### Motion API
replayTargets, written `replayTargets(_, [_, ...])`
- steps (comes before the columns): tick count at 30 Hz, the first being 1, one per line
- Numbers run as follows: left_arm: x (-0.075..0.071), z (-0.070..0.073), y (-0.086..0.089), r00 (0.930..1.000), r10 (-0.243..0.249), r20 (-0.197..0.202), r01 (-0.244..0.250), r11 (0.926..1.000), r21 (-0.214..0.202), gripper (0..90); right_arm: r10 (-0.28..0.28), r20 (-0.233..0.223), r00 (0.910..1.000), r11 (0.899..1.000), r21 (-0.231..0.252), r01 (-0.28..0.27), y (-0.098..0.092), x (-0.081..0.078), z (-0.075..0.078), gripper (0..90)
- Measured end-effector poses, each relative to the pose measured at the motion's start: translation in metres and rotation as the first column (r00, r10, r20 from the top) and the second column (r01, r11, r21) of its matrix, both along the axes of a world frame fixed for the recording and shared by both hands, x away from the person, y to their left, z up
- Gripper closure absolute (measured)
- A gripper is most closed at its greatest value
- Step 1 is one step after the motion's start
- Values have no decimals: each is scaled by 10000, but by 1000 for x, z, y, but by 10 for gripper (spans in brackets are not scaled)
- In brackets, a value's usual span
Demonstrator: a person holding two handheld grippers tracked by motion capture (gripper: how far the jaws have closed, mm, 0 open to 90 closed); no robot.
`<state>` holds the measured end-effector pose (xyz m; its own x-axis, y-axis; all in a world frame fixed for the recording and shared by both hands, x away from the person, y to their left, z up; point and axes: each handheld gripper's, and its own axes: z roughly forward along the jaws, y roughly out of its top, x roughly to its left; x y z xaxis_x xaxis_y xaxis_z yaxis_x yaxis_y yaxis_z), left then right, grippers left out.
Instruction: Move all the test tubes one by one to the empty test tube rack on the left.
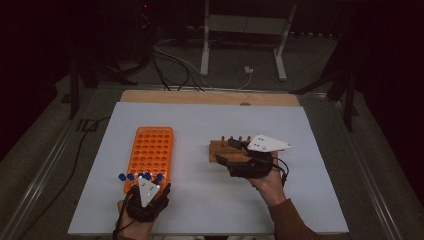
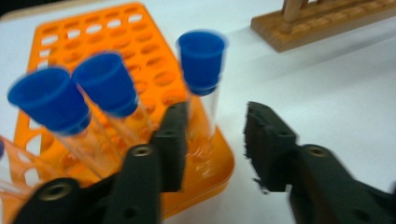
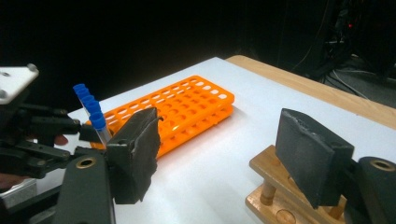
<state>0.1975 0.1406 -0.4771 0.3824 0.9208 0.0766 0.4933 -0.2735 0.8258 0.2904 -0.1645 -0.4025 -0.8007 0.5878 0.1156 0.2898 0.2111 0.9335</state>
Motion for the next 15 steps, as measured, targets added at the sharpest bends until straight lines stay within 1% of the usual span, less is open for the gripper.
replayTargets(3, [-3,6,-2,9997,-22,240,24,9999,-99,482,-69,-17,10000,9999,-140,68,0,1,-2,279])
replayTargets(7, [-4,13,-3,9988,-171,458,179,9997,-182,395,-176,-135,9998,9995,-267,172,-1,2,-6,251])
replayTargets(9, [-4,17,-3,9980,-208,600,222,9995,-234,371,-293,-157,9994,9990,-346,288,-1,3,-8,236])
replayTargets(13, [-1,26,-3,9957,-470,801,516,9971,-564,325,-434,-231,9988,9981,-458,423,-3,5,-11,201])
replayTargets(14, [0,28,-3,9950,-504,861,556,9967,-592,293,-492,-301,9983,9978,-461,478,-4,5,-12,188])
replayTargets(15, [2,30,-3,9943,-532,925,594,9961,-659,283,-551,-303,9980,9973,-507,535,-4,5,-12,177])
